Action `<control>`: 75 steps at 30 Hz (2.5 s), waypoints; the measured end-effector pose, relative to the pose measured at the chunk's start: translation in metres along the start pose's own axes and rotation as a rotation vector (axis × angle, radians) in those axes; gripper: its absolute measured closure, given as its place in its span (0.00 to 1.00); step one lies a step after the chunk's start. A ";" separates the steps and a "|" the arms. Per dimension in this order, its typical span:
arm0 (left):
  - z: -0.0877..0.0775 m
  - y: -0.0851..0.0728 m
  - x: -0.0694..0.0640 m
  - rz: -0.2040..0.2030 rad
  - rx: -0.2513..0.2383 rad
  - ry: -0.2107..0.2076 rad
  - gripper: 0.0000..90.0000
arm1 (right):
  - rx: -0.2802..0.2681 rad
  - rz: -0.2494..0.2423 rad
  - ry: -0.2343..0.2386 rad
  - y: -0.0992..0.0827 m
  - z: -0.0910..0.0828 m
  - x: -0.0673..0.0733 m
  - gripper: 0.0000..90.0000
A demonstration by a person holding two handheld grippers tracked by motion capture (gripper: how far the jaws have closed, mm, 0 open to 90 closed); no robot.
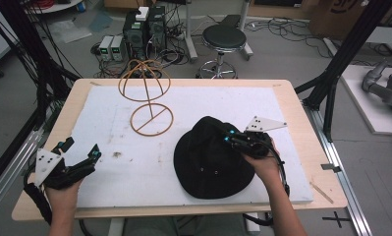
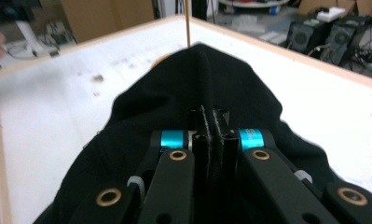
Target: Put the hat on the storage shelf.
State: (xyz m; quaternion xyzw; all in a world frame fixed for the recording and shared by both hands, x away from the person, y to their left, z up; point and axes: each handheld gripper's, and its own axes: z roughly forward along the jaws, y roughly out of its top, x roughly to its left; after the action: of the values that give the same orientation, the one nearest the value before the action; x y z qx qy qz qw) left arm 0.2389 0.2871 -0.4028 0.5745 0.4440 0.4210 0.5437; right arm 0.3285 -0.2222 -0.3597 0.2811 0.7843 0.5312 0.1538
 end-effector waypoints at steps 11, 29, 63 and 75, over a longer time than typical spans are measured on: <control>0.000 0.000 0.000 0.000 0.000 0.002 0.18 | -0.116 0.019 -0.028 0.010 -0.012 0.001 0.99; 0.001 0.000 -0.001 0.003 0.003 0.001 0.19 | -0.331 -0.011 -0.055 0.071 -0.038 0.014 0.99; -0.004 -0.002 0.005 -0.008 -0.004 0.006 0.19 | -0.569 -0.027 -0.054 0.181 -0.017 0.025 0.99; -0.006 -0.003 0.006 -0.012 -0.005 0.006 0.18 | -0.560 -0.045 -0.060 0.199 0.001 0.029 0.99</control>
State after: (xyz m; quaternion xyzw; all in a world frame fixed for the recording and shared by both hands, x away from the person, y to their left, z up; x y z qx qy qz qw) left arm 0.2349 0.2948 -0.4053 0.5692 0.4478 0.4208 0.5463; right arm 0.3617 -0.1486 -0.1753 0.2259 0.6079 0.7153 0.2603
